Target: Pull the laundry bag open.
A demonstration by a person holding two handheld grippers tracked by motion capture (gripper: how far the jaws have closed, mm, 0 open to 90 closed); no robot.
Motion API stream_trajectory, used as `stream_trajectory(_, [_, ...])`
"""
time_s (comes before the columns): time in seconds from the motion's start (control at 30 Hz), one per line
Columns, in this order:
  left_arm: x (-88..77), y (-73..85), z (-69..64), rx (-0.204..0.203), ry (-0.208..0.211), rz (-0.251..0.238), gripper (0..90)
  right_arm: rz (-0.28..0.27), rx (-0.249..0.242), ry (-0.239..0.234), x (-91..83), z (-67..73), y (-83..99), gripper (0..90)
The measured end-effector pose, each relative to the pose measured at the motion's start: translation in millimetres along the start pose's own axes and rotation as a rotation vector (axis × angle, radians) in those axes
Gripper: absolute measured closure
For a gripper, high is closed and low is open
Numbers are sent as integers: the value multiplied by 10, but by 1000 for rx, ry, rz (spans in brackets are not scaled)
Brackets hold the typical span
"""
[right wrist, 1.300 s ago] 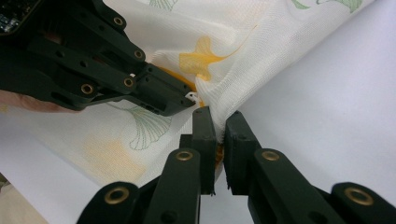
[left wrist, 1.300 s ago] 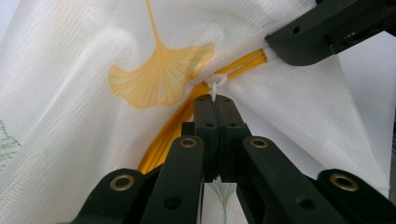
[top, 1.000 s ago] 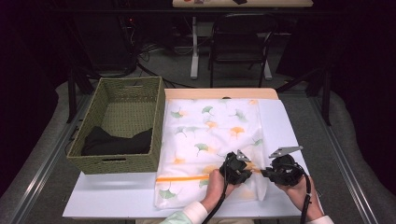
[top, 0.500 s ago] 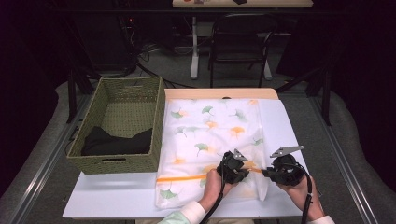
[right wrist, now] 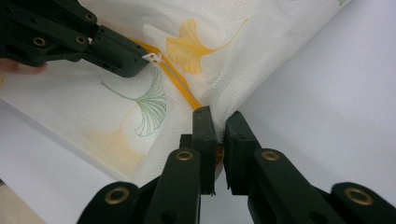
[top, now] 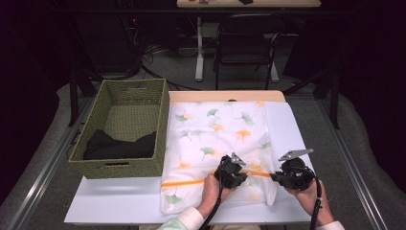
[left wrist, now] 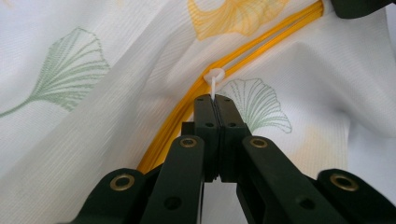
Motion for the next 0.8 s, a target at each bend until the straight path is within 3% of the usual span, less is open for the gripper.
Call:
stream_trajectory(0.4, [-57,97,56,3,-19,18,897,7,21,-10,0,-74,37,848])
stream_trajectory(0.57, [-134,157,69,18,-46,34,897,22,37,-8,14,-105,53,848])
stream_trajectory(0.8, [-254,289,157,-6,-57,39,897,30,52,-8,31,-129,70,848])
Point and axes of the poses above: each handheld gripper's, and its own axes: x roughly forward along the jaws, y roughly out of its underside, z roughly to its left, the point moved 2 cm from there along x, roughly forward along the jaws, and after that the axes turned 10 degrees about z, right-handed, at the moved point
